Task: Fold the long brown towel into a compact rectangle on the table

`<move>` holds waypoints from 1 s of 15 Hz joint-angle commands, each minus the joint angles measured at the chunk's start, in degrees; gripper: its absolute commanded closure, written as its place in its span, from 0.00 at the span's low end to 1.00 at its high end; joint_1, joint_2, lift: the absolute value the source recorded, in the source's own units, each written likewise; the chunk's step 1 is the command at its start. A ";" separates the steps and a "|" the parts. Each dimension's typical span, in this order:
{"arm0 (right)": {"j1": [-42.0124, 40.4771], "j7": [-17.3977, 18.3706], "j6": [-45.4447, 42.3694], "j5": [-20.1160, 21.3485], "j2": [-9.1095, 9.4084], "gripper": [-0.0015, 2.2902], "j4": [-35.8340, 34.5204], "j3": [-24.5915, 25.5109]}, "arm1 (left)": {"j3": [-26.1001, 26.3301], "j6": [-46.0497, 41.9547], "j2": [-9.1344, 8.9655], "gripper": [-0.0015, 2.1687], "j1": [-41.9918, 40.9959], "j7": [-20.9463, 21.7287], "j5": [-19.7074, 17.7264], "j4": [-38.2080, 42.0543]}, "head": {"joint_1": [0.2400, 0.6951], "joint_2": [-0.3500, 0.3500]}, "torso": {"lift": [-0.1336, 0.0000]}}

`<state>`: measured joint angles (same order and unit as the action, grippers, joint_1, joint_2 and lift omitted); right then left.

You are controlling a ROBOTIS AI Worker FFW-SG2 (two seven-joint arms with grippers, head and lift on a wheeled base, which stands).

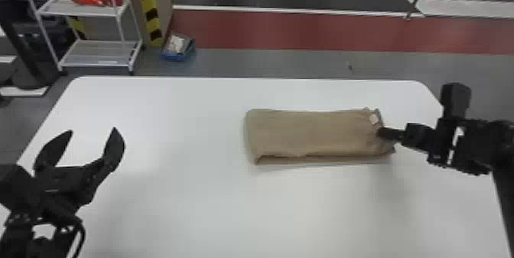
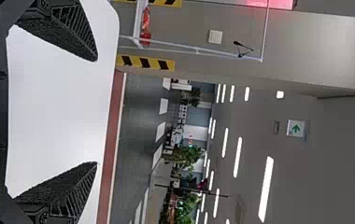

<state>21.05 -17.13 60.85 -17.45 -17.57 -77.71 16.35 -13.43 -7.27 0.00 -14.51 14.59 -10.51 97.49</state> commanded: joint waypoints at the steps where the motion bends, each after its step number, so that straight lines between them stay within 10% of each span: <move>1: -1.54 -0.54 1.87 -2.06 0.00 0.57 -3.68 2.63 | 0.07 0.02 -0.15 0.04 -0.17 0.00 0.05 0.33 | 1.00 0.39 | 0.08; 9: -2.42 -1.50 9.25 -9.18 -2.82 0.57 -12.29 13.44 | 0.60 0.20 -0.15 0.04 -0.17 -0.62 1.37 1.04 | 1.00 0.31 | 0.08; 15: 0.13 0.69 12.76 -10.41 -1.94 0.57 -16.95 8.87 | 0.95 0.02 -0.15 0.04 -0.43 -1.23 4.27 1.39 | 1.00 0.30 | 0.08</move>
<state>20.51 -16.87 73.24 -27.63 -20.07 -93.66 27.54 -12.48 -7.41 0.00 -14.84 13.37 -6.38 98.81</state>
